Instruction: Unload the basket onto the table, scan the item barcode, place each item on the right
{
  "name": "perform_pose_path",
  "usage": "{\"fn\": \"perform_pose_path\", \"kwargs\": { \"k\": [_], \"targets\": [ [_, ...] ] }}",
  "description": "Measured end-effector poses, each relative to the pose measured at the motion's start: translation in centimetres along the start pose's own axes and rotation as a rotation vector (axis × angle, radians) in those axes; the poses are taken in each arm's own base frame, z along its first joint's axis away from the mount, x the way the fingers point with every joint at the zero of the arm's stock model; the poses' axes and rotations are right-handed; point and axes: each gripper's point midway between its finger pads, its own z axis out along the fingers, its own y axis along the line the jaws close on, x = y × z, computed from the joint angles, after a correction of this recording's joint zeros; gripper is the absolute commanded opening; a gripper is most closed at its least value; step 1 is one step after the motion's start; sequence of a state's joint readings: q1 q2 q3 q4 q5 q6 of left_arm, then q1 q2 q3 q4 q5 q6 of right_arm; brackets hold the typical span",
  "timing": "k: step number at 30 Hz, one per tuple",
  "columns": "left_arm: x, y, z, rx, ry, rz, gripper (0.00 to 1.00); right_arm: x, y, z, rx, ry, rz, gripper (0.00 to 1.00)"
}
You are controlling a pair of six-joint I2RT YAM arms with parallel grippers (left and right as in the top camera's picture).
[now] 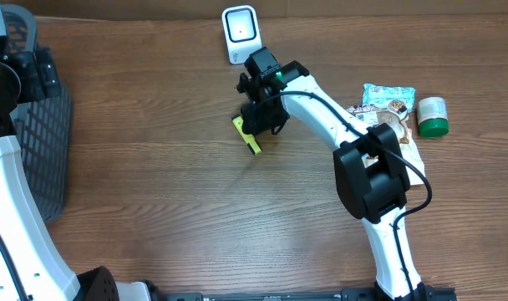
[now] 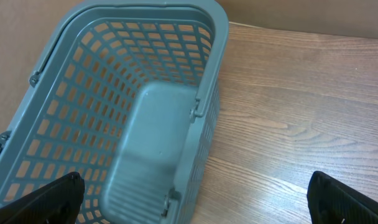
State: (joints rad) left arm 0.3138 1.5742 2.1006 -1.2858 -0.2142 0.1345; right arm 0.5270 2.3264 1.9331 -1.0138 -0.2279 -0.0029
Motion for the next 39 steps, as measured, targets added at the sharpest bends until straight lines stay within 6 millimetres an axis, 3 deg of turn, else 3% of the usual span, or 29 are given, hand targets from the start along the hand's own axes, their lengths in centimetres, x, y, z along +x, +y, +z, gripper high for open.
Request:
{"fn": "perform_pose_path", "kwargs": {
  "k": [6, 13, 21, 27, 31, 39],
  "targets": [
    [0.0, 0.0, 0.0, 0.0, 0.0, 0.0, 1.0, -0.7, 1.1, 0.8, 0.042, -0.038, -0.014, 0.46],
    [0.0, 0.0, 0.0, 0.0, 0.0, 0.0, 1.0, 0.9, 0.1, 2.6, 0.211, -0.021, 0.0, 0.47],
    [0.0, 0.0, 0.0, 0.0, 0.0, 0.0, 1.0, 1.1, -1.3, 2.3, 0.291, -0.025, 0.034, 0.32],
    [0.0, 0.0, 0.0, 0.0, 0.0, 0.0, 1.0, 1.2, -1.3, 2.3, 0.29, -0.019, 0.04, 0.27],
    [0.0, 0.0, 0.0, 0.0, 0.0, 0.0, 1.0, 1.4, -1.3, 2.3, 0.287, -0.011, 0.041, 0.16],
    [0.0, 0.0, 0.0, 0.0, 0.0, 0.0, 1.0, 2.6, -0.8, 0.3, 0.289, 0.072, 0.051, 0.14]
  ]
}}
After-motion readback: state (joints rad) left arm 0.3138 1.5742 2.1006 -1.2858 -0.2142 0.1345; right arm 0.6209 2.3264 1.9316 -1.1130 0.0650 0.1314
